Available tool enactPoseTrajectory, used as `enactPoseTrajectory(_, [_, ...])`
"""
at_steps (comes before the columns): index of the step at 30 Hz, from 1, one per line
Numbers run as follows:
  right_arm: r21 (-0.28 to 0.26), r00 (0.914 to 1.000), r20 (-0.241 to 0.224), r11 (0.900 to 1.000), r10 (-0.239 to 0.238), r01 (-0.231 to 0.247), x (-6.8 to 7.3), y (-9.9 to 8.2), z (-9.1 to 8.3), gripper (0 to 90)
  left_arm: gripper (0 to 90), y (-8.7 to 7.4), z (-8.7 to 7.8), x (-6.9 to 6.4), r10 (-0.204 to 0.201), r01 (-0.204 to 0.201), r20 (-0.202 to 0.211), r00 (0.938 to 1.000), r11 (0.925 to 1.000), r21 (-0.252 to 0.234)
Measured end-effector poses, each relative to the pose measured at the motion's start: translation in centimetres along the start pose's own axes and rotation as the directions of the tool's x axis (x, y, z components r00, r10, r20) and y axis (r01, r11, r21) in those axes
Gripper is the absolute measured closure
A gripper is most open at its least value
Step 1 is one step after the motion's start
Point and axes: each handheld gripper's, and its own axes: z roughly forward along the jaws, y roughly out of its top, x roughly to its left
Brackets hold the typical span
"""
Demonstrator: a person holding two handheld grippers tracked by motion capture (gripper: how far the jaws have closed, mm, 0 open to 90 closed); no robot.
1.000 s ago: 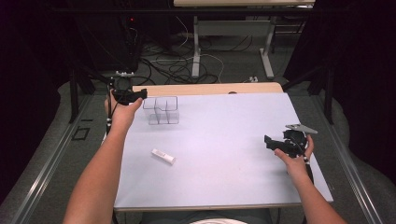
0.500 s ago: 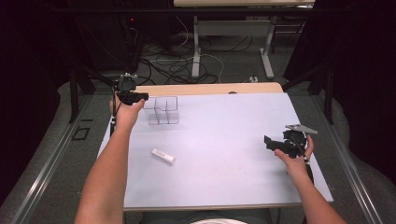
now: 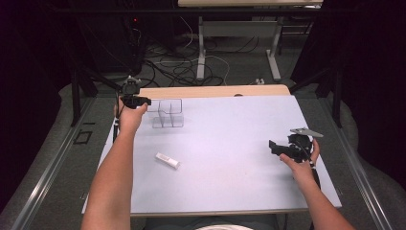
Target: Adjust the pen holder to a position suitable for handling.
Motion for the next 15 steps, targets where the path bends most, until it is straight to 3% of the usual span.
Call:
enactPoseTrajectory(8, [0.001, 1.0000, -0.001, 1.0000, 0.003, -0.003, 0.08, 0.00, 0.12, 2.8, 74.4, -0.05, 0.53, -0.02, -0.008, 0.009, -0.029, 0.9996, 0.9999, 0.012])
enactPoseTrajectory(14, [0.000, 1.0000, -0.003, 1.0000, -0.003, 0.003, 0.01, 0.01, 0.15, 2.9, 78.3, -0.13, 0.76, 0.05, -0.027, 0.028, -0.027, 0.9993, 0.9991, 0.031])
enactPoseTrajectory(15, [0.000, 1.0000, -0.003, 1.0000, -0.003, 0.003, 0.02, 0.00, 0.15, 3.0, 78.8, -0.13, 0.78, 0.16, -0.016, 0.017, -0.026, 0.9995, 0.9991, 0.039])
